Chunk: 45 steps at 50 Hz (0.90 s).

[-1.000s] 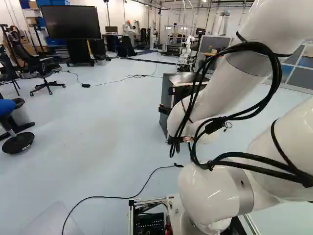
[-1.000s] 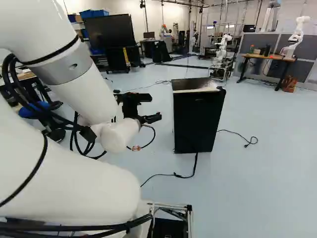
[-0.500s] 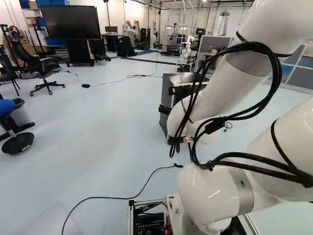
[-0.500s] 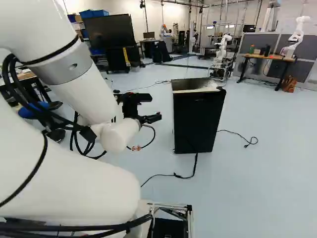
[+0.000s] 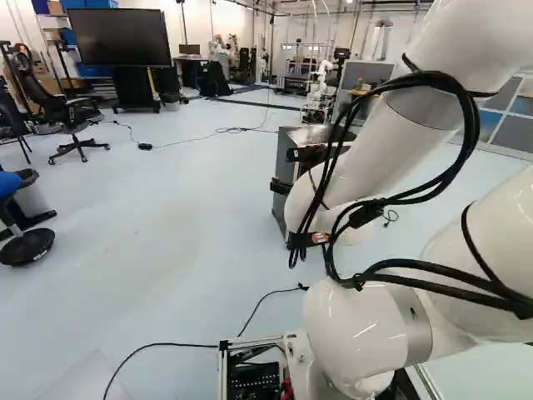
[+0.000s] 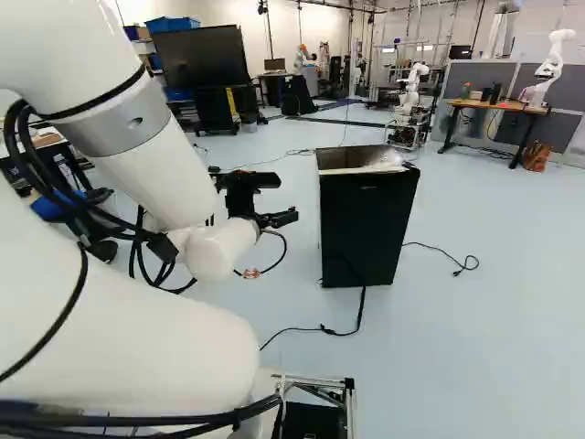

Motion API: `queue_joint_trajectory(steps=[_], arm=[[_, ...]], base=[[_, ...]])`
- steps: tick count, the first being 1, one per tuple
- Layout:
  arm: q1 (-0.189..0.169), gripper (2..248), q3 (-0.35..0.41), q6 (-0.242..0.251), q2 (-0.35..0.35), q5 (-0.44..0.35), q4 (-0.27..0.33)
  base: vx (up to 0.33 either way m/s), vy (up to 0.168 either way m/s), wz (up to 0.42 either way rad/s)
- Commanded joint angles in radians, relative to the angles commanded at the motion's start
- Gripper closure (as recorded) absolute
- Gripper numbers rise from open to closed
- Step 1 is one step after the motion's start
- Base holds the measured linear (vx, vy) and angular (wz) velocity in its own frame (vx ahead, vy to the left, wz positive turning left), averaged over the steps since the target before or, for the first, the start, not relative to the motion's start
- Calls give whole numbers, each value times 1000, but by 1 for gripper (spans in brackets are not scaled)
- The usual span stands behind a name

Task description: Grab a drink from the fridge

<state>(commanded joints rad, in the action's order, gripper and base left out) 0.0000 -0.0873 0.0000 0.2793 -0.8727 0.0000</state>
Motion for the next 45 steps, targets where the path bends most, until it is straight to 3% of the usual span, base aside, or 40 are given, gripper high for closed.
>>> queue_joint_trajectory(steps=[45], arm=[[0,3,0,0,0,0,0]], base=[[112,2,4]])
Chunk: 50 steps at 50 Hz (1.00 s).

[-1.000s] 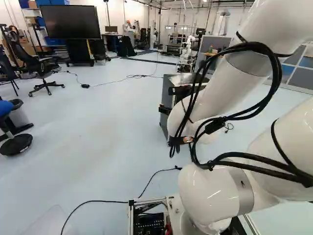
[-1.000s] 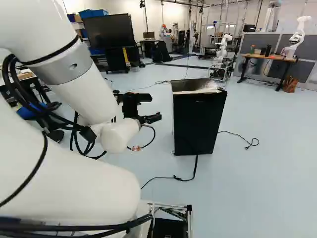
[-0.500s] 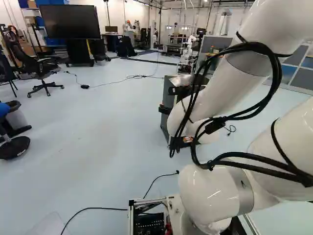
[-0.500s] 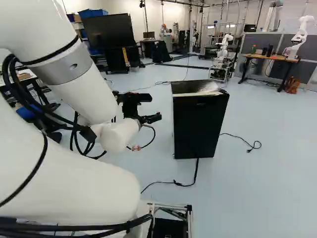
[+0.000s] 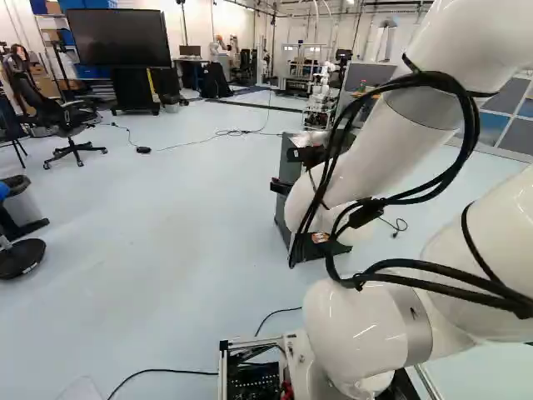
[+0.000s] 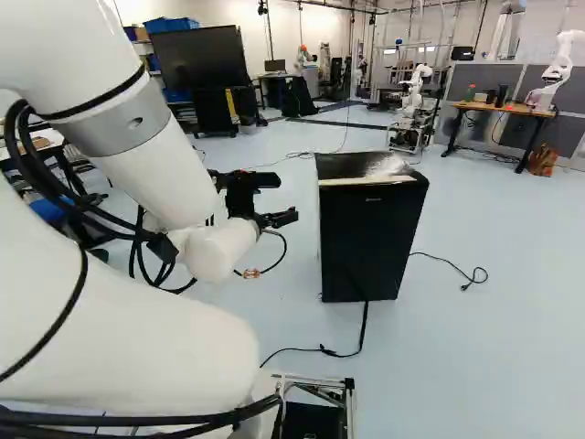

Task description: Grab a drink from the fridge

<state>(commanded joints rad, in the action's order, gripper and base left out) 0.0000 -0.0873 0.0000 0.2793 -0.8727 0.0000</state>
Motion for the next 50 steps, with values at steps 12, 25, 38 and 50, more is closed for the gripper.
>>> queue_joint_trajectory(steps=[12,25,38,50], arm=[[0,3,0,0,0,0,0],[0,3,0,0,0,0,0],[1,3,-4,0,-5,0,0],[12,3,-26,0,-31,0,-25]], base=[[115,3,4],[25,1,4],[0,0,0],[0,0,0]])
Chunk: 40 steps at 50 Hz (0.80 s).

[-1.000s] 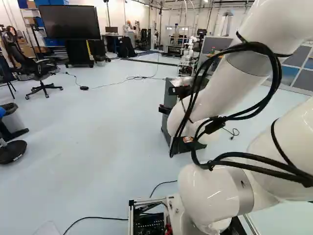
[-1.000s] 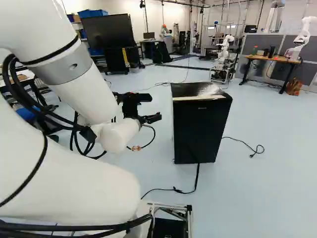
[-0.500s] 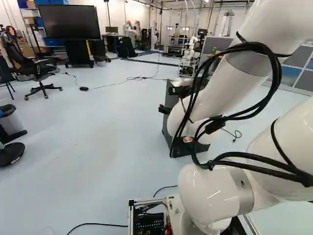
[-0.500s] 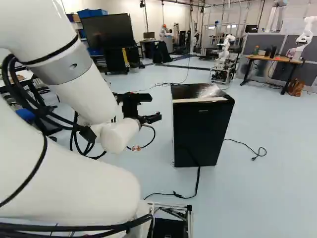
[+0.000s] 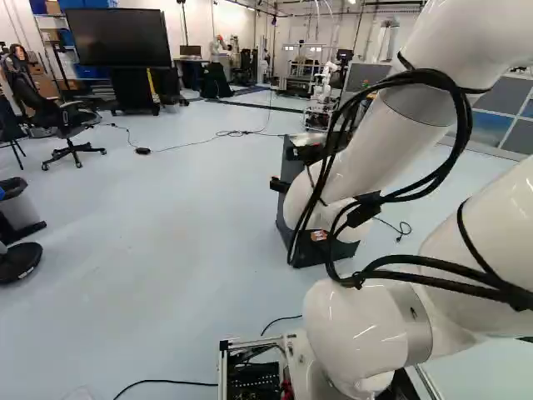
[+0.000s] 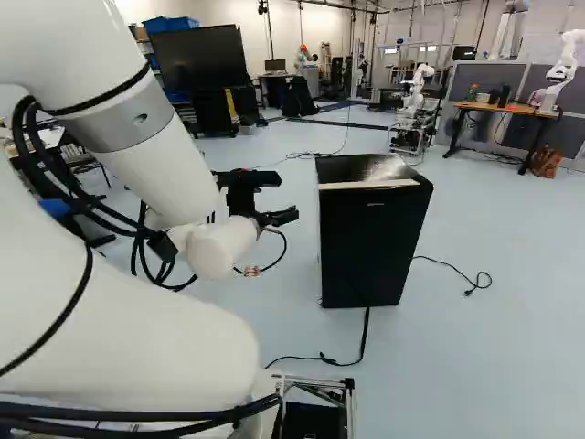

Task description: Grab a drink from the fridge

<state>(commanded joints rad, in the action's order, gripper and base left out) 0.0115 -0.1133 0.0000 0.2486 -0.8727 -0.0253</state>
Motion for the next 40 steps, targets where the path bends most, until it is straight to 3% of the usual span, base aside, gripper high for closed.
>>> queue_joint_trajectory(steps=[23,40], arm=[[45,3,-81,0,-127,-1,-89],[77,3,-118,0,-215,-34,-197]], base=[[0,0,0],[0,0,0]])
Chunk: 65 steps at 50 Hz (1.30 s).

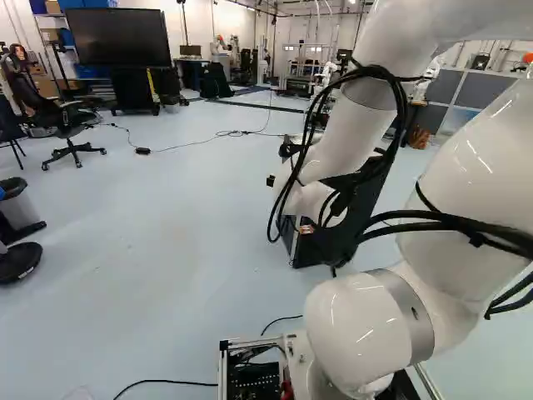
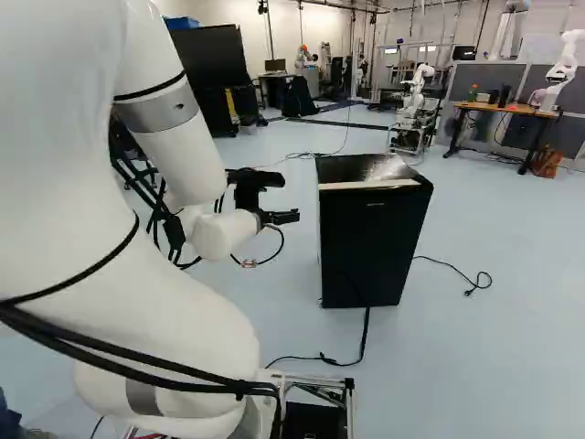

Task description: Grab a drink from the fridge

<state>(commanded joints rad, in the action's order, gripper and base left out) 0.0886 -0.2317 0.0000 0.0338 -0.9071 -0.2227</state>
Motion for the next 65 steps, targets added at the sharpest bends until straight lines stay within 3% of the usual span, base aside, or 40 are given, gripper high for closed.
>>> queue_joint_trajectory(steps=[25,65], arm=[[41,3,-44,0,-114,-95,-182],[65,3,-205,0,-362,-267,-474]], base=[[0,0,0],[0,0,0]])
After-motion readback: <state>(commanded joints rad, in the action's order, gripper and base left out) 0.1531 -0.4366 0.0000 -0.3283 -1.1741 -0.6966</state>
